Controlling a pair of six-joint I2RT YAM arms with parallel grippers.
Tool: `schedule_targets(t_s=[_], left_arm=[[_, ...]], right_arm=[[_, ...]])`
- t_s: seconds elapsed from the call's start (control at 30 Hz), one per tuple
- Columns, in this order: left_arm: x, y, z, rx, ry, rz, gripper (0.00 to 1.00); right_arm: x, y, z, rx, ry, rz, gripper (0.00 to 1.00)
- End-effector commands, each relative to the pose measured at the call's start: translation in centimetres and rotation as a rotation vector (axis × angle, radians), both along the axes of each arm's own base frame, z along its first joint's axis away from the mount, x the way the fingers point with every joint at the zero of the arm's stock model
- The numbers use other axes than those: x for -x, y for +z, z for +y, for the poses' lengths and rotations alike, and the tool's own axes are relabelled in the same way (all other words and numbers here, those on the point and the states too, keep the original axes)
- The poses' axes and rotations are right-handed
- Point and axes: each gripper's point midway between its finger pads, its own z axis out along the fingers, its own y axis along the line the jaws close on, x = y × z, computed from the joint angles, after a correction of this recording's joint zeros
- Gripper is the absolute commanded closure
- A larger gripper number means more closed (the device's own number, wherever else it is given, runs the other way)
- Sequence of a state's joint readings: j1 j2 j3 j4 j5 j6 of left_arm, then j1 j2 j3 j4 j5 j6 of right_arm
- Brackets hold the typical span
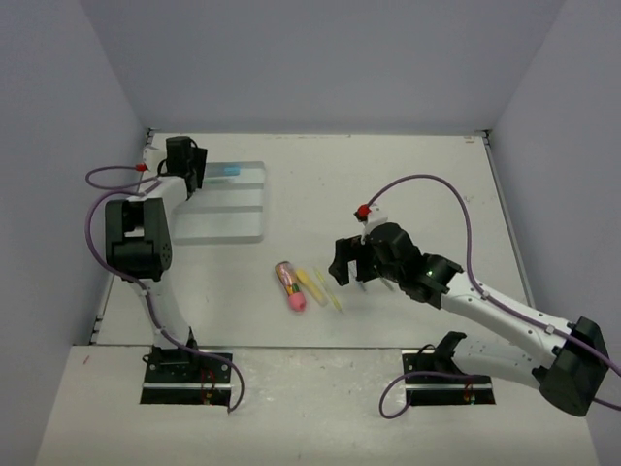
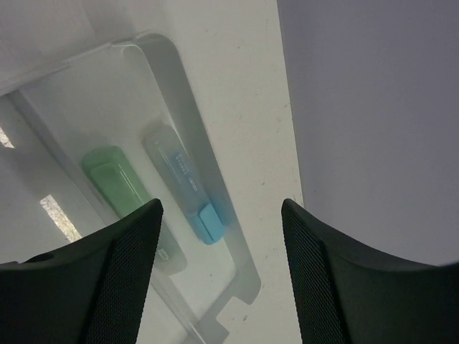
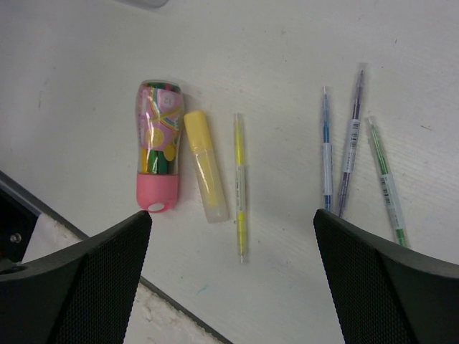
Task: Sort the stationery into containers
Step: Place the pen in the storage box, then pick up the pen from the center of the board.
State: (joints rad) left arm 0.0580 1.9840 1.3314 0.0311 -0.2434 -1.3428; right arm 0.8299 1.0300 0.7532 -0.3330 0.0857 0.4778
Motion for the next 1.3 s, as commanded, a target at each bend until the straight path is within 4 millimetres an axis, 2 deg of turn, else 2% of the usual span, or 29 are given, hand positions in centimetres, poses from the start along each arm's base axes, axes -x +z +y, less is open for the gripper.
schedule_targets(t_s=[0.0,0.07,0.13,0.17,0.2,0.23,0.27,0.3,0.4,0.43,0.5,0.6,0.67,0.77,1.07,1.17,1.2,1.27], left_arm=[[0.5,3.0,-0.2,0.018,-0.025,-0.073,0.3],[1.5,5.2,-1.1,0.037,-0.074,-0.127,0.29],[2.8,8.0,-2.0,0.03,-0.135,-0.182,0.25],[3.6,9.7,-2.6,0.017,-0.176,-0.21,0.22],[4.5,11.8,-3.4,-0.017,-0.25,-0.244,0.15],[4.8,11.6,-4.5,0.007,-0.301,-0.241,0.08],[6.0,12.9,-6.1,-0.039,-0.419,-0.263,0.01],[7.2,14.6,-7.0,-0.06,-0.475,-0.299,0.0],[10.9,14.4,-11.4,-0.126,-0.632,-0.306,0.0],[12.0,14.3,-12.4,-0.169,-0.674,-0.303,0.0],[13.9,13.4,-13.3,-0.215,-0.716,-0.276,0.0],[16.8,12.2,-13.9,-0.267,-0.769,-0.264,0.0],[17.9,12.3,-13.9,-0.303,-0.794,-0.276,0.0],[19.3,11.0,-13.7,-0.328,-0.832,-0.215,0.0],[22.0,11.8,-13.3,-0.395,-0.87,-0.229,0.0],[22.7,11.6,-13.5,-0.395,-0.889,-0.228,0.0],[22.9,11.4,-13.6,-0.39,-0.9,-0.229,0.0],[23.3,10.9,-14.0,-0.379,-0.924,-0.233,0.0]], right_arm=[[-0.8,0.0,2.4,0.031,0.08,0.034,0.08],[-1.4,-1.1,3.3,0.079,0.099,0.075,0.17],[-1.8,-3.1,3.9,0.136,0.112,0.123,0.26],[-2.0,-4.1,4.1,0.165,0.116,0.145,0.31],[-2.5,-4.2,4.4,0.18,0.111,0.143,0.39],[-2.7,-4.7,4.7,0.198,0.118,0.156,0.43],[-3.1,-5.6,4.9,0.233,0.115,0.168,0.48],[-3.2,-6.2,5.1,0.253,0.119,0.175,0.51],[-2.9,-7.3,6.4,0.283,0.151,0.195,0.56],[-2.6,-7.6,7.0,0.293,0.166,0.201,0.57],[-2.1,-8.2,7.7,0.318,0.18,0.207,0.58],[-1.3,-9.6,8.5,0.347,0.196,0.232,0.6],[-0.9,-10.4,8.5,0.38,0.195,0.237,0.6],[-0.7,-11.8,8.2,0.443,0.18,0.249,0.61],[0.2,-14.9,7.0,0.527,0.157,0.299,0.62],[0.4,-15.2,6.8,0.527,0.152,0.302,0.7],[0.3,-14.8,6.9,0.518,0.149,0.293,0.77],[0.1,-13.7,7.2,0.494,0.142,0.271,1.0]])
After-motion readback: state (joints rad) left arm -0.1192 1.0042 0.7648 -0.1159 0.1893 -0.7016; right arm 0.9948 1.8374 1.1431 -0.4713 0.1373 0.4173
